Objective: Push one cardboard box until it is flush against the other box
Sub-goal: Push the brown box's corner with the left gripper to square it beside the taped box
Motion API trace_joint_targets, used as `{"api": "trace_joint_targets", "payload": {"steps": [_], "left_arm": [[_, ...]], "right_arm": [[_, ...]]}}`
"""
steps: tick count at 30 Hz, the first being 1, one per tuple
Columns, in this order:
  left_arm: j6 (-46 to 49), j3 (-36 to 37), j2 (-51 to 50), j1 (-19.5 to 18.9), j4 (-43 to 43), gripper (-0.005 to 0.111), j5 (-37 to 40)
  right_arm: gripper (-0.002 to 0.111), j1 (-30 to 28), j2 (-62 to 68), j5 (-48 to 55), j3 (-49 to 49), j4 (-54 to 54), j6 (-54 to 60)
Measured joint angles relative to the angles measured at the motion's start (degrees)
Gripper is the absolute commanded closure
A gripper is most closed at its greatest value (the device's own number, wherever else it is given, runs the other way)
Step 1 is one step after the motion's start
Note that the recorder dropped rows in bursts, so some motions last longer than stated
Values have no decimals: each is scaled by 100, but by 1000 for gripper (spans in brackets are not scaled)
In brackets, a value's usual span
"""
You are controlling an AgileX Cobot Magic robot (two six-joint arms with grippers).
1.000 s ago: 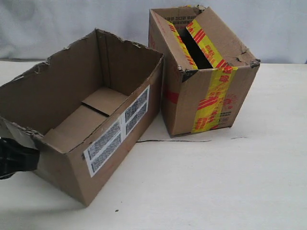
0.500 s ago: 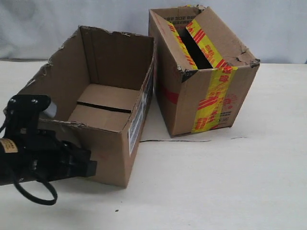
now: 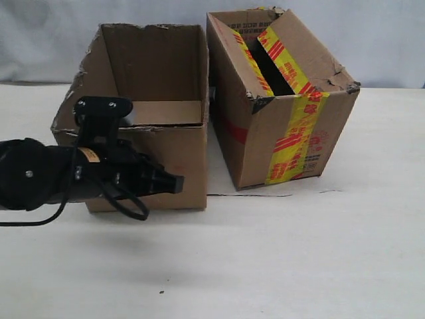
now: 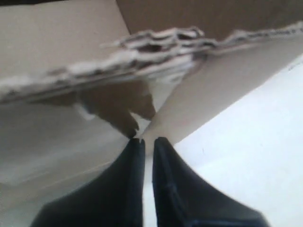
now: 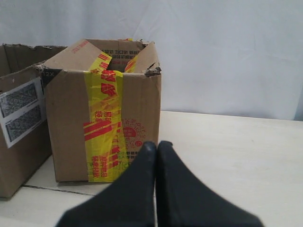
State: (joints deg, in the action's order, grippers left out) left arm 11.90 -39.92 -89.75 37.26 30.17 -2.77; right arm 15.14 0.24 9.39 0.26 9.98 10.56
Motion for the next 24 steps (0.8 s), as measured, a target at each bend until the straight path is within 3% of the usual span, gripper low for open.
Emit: {"api": "trace_joint_targets", "payload": {"steps": [3, 8, 10, 19, 24], "left_arm": [[173, -343, -320, -41, 0, 107, -36], [478, -444, -386, -746, 0, 107, -6], [564, -444, -386, -854, 0, 107, 48], [616, -444, -371, -526, 10, 107, 70], [1059, -444, 365, -137, 10, 107, 277]], "right_arm": [[108, 0, 0, 0, 0, 0, 0], [108, 0, 0, 0, 0, 0, 0], [108, 0, 0, 0, 0, 0, 0], [108, 0, 0, 0, 0, 0, 0], [108, 0, 0, 0, 0, 0, 0]]}}
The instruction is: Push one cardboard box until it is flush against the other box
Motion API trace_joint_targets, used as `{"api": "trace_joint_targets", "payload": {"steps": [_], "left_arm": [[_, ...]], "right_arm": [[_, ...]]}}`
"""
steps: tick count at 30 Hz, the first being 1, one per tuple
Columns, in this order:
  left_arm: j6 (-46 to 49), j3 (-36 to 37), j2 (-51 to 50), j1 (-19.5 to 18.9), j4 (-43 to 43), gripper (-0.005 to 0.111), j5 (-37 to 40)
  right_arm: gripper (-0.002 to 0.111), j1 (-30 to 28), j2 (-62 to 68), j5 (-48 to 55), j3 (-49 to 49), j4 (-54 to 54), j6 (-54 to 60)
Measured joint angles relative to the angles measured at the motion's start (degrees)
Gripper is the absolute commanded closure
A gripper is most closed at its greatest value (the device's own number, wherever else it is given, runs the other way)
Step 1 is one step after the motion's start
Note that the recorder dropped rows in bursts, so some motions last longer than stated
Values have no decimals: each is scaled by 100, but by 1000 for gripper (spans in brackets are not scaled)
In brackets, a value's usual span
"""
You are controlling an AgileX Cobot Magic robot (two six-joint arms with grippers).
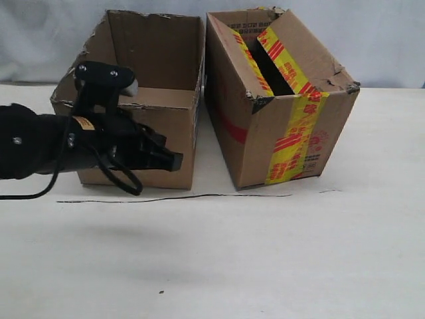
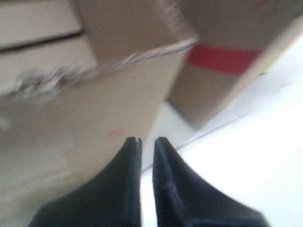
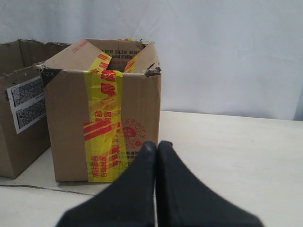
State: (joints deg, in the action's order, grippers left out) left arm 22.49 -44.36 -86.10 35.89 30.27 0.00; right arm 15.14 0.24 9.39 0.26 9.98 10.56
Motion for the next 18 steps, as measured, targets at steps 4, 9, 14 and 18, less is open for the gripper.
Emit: {"api": "trace_joint_targets", "payload": {"steps": [4, 9, 14, 18], "left_arm": [[735, 280, 1425, 65, 0, 107, 107], [1168, 1414, 3032, -324, -93, 107, -346], [1433, 2562, 4555, -697, -111, 107, -813], [1789, 3243, 5507, -857, -123, 107, -900]], "right_arm": [[108, 0, 0, 0, 0, 0, 0], [108, 0, 0, 0, 0, 0, 0], [108, 0, 0, 0, 0, 0, 0], [108, 0, 0, 0, 0, 0, 0]]}}
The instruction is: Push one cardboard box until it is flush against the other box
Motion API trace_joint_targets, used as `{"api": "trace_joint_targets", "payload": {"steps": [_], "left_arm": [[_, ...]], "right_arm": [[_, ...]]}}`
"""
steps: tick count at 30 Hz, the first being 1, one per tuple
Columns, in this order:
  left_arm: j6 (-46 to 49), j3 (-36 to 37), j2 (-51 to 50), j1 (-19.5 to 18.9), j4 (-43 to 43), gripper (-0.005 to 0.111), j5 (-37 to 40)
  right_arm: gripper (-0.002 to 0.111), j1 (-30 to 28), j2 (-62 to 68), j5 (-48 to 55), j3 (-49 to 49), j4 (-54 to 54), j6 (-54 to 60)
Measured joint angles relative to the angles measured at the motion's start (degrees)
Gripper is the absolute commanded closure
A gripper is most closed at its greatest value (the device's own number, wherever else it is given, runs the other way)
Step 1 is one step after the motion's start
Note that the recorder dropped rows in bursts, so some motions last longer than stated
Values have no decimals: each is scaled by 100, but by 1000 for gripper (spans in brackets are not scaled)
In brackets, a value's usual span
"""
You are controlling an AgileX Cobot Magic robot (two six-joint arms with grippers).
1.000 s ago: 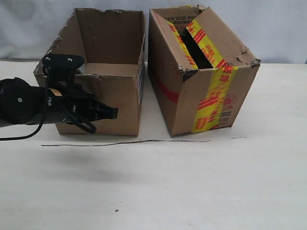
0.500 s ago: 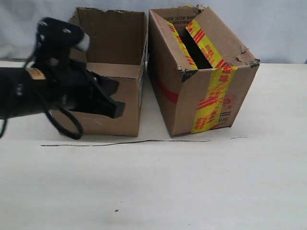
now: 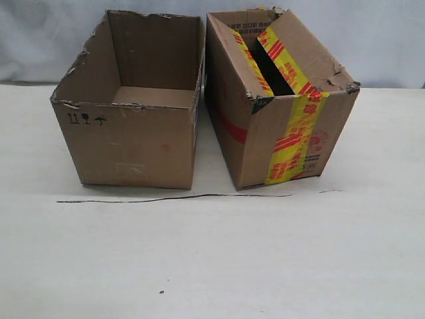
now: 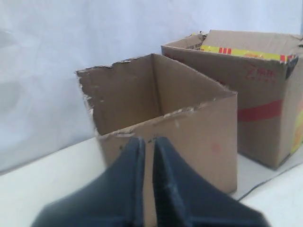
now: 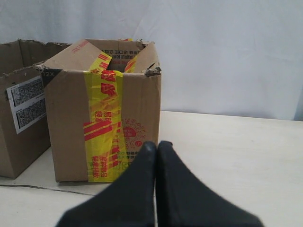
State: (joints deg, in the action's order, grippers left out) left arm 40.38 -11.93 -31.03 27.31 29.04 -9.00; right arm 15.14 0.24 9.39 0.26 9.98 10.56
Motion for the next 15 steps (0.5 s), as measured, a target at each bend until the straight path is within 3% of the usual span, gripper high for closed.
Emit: {"api": "trace_joint_targets", "payload": {"steps": [5, 15], "left_arm": [[141, 515, 806, -9, -14, 107, 50], [152, 565, 1115, -9, -14, 107, 79]], "right_arm": [[108, 0, 0, 0, 0, 0, 0], [108, 0, 0, 0, 0, 0, 0]]}}
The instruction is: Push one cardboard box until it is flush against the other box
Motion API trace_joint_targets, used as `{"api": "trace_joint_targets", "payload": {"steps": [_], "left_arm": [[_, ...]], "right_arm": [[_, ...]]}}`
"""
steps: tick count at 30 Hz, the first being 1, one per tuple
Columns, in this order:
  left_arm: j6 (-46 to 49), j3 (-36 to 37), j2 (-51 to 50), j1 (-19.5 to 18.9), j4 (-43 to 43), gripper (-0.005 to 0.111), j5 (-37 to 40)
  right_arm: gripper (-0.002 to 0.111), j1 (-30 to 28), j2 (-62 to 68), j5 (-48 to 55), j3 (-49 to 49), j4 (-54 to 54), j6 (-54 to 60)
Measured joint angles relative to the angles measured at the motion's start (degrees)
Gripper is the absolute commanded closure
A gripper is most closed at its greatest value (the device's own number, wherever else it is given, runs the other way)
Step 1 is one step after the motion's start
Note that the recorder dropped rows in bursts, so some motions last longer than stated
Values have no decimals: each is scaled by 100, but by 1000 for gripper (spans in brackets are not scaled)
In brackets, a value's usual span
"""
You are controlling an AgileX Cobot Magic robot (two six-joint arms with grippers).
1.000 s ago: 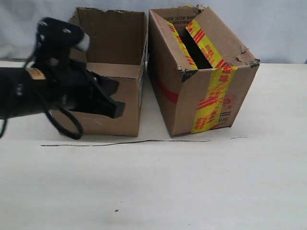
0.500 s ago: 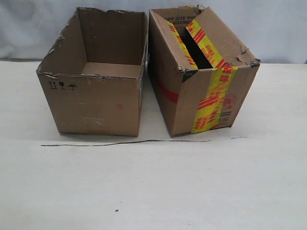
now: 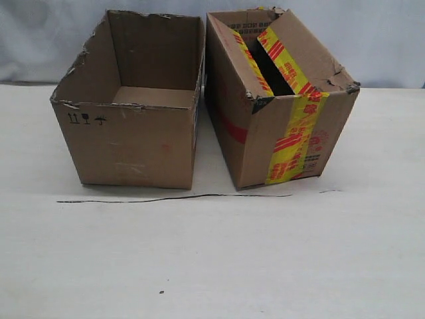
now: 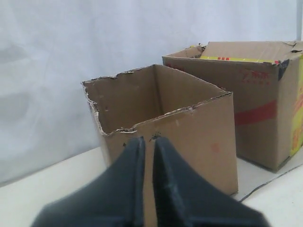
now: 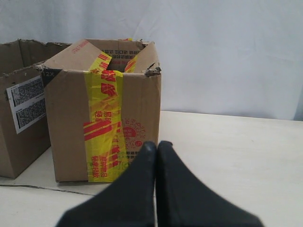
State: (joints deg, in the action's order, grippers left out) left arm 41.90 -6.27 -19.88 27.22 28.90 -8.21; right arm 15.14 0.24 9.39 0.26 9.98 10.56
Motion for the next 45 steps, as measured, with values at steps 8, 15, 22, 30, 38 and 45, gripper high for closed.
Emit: {"api": "trace_joint_targets", "payload": {"steps": [8, 15, 22, 30, 38, 45], "left_arm": [[-100, 74, 49, -20, 0, 107, -40], [-2503, 593, 748, -1051, -1516, 107, -220], [-4572, 607, 1736, -2549, -3434, 107, 1074], [-4398, 607, 1964, -3029, -3387, 107, 2437], [-3692, 607, 1973, -3038, -2995, 107, 2576], [-3667, 607, 1973, -3038, -2987, 107, 2611]], "right_arm": [[108, -2, 0, 0, 0, 0, 0], [108, -2, 0, 0, 0, 0, 0], [108, -2, 0, 0, 0, 0, 0], [108, -2, 0, 0, 0, 0, 0], [108, -2, 0, 0, 0, 0, 0], [108, -2, 0, 0, 0, 0, 0]]}}
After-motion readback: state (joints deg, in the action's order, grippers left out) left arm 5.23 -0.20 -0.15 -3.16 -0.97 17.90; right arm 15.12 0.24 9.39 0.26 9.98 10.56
